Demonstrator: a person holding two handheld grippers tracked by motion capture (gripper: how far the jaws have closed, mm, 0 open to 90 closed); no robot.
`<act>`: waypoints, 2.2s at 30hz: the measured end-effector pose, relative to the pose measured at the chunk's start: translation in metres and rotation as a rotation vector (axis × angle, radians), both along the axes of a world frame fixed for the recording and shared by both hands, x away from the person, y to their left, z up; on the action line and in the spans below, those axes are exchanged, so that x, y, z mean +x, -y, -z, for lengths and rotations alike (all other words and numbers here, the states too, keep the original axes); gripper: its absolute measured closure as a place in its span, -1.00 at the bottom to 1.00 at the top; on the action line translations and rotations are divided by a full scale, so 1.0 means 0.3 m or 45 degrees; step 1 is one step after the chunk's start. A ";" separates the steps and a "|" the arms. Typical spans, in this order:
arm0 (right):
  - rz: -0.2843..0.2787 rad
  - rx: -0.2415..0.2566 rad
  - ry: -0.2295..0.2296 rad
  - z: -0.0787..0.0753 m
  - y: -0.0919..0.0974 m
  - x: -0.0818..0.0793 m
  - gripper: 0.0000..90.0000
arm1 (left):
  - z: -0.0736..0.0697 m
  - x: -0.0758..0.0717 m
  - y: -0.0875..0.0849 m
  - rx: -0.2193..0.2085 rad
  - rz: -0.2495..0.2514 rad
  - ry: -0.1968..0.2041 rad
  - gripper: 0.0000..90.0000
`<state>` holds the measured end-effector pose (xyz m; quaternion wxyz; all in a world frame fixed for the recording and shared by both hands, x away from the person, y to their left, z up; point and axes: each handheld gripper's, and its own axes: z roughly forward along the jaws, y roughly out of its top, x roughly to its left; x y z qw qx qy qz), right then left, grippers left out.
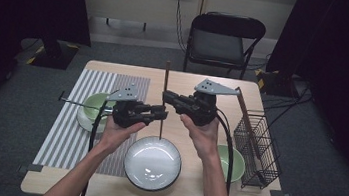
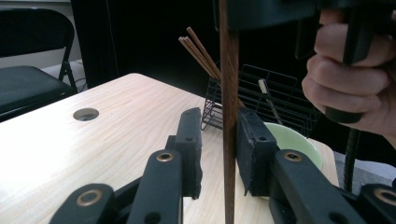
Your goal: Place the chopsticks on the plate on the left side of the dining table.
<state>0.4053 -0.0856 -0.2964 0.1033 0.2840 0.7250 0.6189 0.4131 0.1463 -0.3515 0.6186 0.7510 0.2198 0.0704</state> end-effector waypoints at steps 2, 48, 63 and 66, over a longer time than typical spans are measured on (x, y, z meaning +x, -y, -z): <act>-0.005 -0.001 0.001 0.001 -0.003 0.000 0.90 | -0.006 0.002 0.002 0.000 0.001 0.005 0.62; -0.070 -0.119 -0.007 0.114 0.071 -0.031 0.03 | -0.080 0.011 -0.084 -0.059 0.003 0.032 0.88; -0.173 -0.114 -0.044 0.236 -0.035 -0.017 0.45 | -0.082 0.000 -0.026 -0.054 0.032 0.035 0.88; -0.187 -0.098 -0.015 0.235 -0.047 -0.017 0.58 | -0.078 -0.006 -0.017 -0.049 0.038 0.052 0.88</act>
